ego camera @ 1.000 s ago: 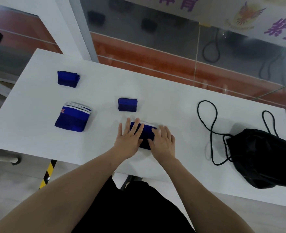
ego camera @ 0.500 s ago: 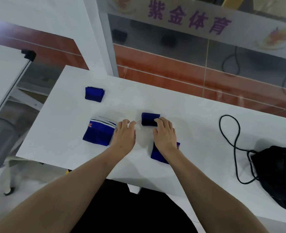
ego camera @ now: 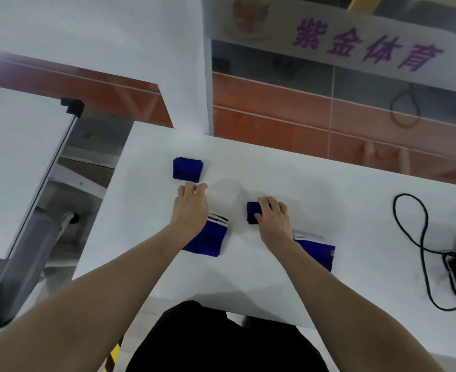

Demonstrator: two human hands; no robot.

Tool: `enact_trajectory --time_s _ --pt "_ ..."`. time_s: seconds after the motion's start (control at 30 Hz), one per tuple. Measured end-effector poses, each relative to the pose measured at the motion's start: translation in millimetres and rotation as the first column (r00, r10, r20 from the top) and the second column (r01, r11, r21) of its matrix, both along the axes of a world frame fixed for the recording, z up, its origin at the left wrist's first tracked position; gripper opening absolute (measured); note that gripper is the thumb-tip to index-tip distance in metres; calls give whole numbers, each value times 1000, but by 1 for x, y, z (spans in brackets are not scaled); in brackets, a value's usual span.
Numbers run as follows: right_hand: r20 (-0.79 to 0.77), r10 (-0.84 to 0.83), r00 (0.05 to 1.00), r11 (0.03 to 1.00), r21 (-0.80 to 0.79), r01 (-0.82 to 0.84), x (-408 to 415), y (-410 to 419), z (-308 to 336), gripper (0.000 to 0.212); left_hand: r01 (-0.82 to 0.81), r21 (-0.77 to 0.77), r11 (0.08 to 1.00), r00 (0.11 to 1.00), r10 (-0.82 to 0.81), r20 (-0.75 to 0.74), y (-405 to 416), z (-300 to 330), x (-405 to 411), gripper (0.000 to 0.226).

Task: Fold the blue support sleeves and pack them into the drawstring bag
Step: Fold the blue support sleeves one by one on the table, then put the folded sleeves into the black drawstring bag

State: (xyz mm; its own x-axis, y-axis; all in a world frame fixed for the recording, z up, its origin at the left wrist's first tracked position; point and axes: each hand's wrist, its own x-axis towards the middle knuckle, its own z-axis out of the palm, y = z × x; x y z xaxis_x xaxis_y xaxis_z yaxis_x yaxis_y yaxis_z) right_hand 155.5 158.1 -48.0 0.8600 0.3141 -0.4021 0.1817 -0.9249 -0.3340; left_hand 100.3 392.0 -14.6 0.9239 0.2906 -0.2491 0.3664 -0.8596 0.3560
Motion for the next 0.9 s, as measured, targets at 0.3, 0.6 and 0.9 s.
enact_trajectory --time_s 0.3,0.6,0.9 --pt "2 -125 992 989 -84 125 -17 28 -1 39 164 116 980 986 -158 -59 81 -15 69 64" --pt "-80 -254 964 967 -10 254 -24 34 -4 34 178 59 982 959 -160 -236 94 -42 79 65" --pt "60 -175 983 969 -168 183 -34 38 4 37 112 66 992 956 -89 -280 88 -36 80 65"
